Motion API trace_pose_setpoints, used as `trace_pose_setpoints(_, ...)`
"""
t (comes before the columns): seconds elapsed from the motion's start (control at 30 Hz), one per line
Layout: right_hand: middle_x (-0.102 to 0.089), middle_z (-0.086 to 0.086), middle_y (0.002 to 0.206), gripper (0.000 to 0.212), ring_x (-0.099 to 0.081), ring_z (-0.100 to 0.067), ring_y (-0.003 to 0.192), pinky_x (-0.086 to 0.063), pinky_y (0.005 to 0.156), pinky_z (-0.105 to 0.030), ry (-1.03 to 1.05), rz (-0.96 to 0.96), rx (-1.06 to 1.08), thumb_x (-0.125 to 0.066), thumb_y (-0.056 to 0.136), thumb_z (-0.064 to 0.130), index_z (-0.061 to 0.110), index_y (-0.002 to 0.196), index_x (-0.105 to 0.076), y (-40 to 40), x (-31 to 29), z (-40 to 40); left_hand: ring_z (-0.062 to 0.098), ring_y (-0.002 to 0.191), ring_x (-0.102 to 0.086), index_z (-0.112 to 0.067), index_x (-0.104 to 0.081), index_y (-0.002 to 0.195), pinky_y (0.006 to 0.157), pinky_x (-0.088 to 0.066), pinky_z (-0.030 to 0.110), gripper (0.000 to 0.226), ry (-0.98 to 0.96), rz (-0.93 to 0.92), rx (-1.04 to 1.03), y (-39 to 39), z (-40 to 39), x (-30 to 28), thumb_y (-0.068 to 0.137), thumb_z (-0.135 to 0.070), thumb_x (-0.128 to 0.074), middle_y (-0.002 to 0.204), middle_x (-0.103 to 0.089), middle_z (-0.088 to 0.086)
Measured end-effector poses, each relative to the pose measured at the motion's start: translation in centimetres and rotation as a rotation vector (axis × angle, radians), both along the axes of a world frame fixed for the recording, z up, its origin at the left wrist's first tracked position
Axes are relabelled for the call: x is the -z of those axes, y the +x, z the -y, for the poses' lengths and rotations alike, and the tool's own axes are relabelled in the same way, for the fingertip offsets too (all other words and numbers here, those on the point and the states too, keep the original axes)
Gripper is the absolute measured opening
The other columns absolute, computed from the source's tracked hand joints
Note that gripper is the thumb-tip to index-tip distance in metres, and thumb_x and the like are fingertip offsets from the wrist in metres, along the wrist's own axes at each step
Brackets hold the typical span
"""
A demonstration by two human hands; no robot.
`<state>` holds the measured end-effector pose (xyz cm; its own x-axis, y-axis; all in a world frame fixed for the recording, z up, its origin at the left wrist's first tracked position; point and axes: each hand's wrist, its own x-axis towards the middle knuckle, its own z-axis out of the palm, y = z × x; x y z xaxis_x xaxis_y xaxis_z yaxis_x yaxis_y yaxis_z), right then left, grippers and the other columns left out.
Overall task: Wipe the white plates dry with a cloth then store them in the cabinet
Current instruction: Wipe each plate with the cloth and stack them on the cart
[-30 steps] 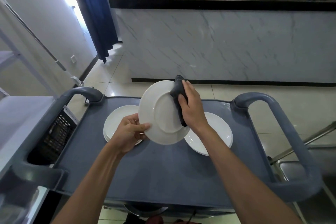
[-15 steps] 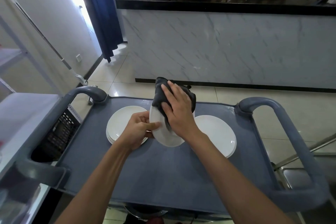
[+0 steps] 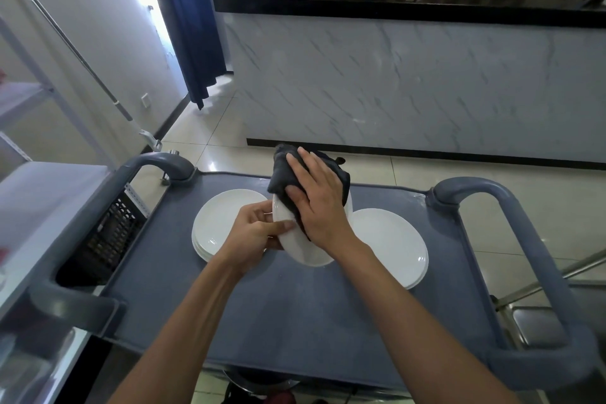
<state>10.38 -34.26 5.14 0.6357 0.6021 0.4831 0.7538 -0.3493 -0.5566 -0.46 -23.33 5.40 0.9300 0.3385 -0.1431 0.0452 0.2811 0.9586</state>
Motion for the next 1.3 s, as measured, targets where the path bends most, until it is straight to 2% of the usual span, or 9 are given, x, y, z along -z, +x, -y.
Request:
trace_pose_setpoints(0.13,-0.031,0.002,0.161,0.06,-0.023,-0.016,0.149,-0.012,0.119,-0.036,-0.002,-0.086,0.066,-0.024,0.099,0.05,0.026,0.152,-0.038,1.5,-0.3,0.0,0.028,0.076,-0.073,0.006,-0.069,0.106,0.055,-0.057,0.031,0.024,-0.055,0.001,0.005,-0.2,0.0,0.3,0.086,0.015,-0.06,0.09,-0.075,0.018)
trace_pose_setpoints(0.3,-0.039,0.002,0.157,0.057,-0.034,-0.02,0.142,-0.026,0.116,-0.047,-0.049,-0.106,0.128,-0.03,0.1,0.05,0.026,0.15,-0.041,2.9,-0.2,0.9,0.028,0.078,-0.071,0.005,-0.068,0.113,0.056,-0.057,0.033,0.039,-0.184,0.02,-0.005,-1.4,0.1,1.3,0.075,0.005,-0.069,0.094,-0.073,0.019)
trace_pose_setpoints(0.53,-0.038,0.001,0.157,0.059,-0.034,-0.021,0.141,-0.03,0.114,-0.046,-0.066,-0.147,0.16,-0.034,0.098,0.05,0.027,0.152,-0.039,3.5,-0.1,1.8,0.029,0.079,-0.068,-0.001,-0.074,0.106,0.062,-0.059,0.037,0.036,-0.206,0.042,-0.07,-2.0,-0.8,1.7,0.07,0.0,-0.076,0.096,-0.071,0.02)
trace_pose_setpoints(0.7,-0.04,-0.001,0.156,0.064,-0.037,-0.024,0.14,-0.031,0.114,-0.044,-0.031,-0.096,0.171,-0.031,0.095,0.055,0.025,0.151,-0.04,2.9,0.0,2.0,0.028,0.078,-0.072,0.0,-0.07,0.109,0.062,-0.061,0.038,0.034,-0.232,0.058,-0.119,-2.1,-0.6,1.3,0.076,0.001,-0.064,0.095,-0.075,0.017)
trace_pose_setpoints(0.83,-0.041,0.0,0.156,0.059,-0.037,-0.022,0.141,-0.032,0.115,-0.045,-0.023,-0.087,0.192,-0.038,0.097,0.05,0.026,0.151,-0.041,2.8,0.3,2.5,0.026,0.082,-0.073,0.0,-0.068,0.114,0.064,-0.061,0.037,0.037,-0.261,0.055,-0.135,-2.2,-0.5,1.0,0.077,0.001,-0.063,0.098,-0.075,0.015)
trace_pose_setpoints(1.0,-0.037,-0.003,0.158,0.061,-0.034,-0.023,0.144,-0.03,0.117,-0.045,-0.011,-0.1,0.205,-0.039,0.097,0.049,0.022,0.152,-0.039,2.1,1.2,3.2,0.027,0.087,-0.073,-0.002,-0.068,0.112,0.071,-0.063,0.039,0.035,-0.3,0.063,-0.186,-1.7,-0.7,0.6,0.078,-0.001,-0.061,0.102,-0.075,0.014)
trace_pose_setpoints(1.1,-0.033,-0.006,0.16,0.061,-0.03,-0.025,0.146,-0.026,0.118,-0.044,-0.031,-0.061,0.21,-0.037,0.098,0.048,0.022,0.153,-0.037,0.9,2.0,3.3,0.026,0.091,-0.073,-0.003,-0.068,0.112,0.077,-0.061,0.042,0.029,-0.317,0.054,-0.211,-1.3,-0.6,0.7,0.086,0.002,-0.056,0.105,-0.075,0.014)
trace_pose_setpoints(1.3,-0.026,0.001,0.164,0.059,-0.018,-0.02,0.15,-0.015,0.122,-0.043,-0.11,-0.052,0.21,-0.03,0.099,0.049,0.028,0.154,-0.034,-1.4,2.7,2.5,0.026,0.093,-0.073,-0.003,-0.068,0.113,0.076,-0.063,0.037,0.028,-0.356,0.022,-0.235,-0.5,-0.5,1.1,0.091,0.006,-0.051,0.106,-0.075,0.014)
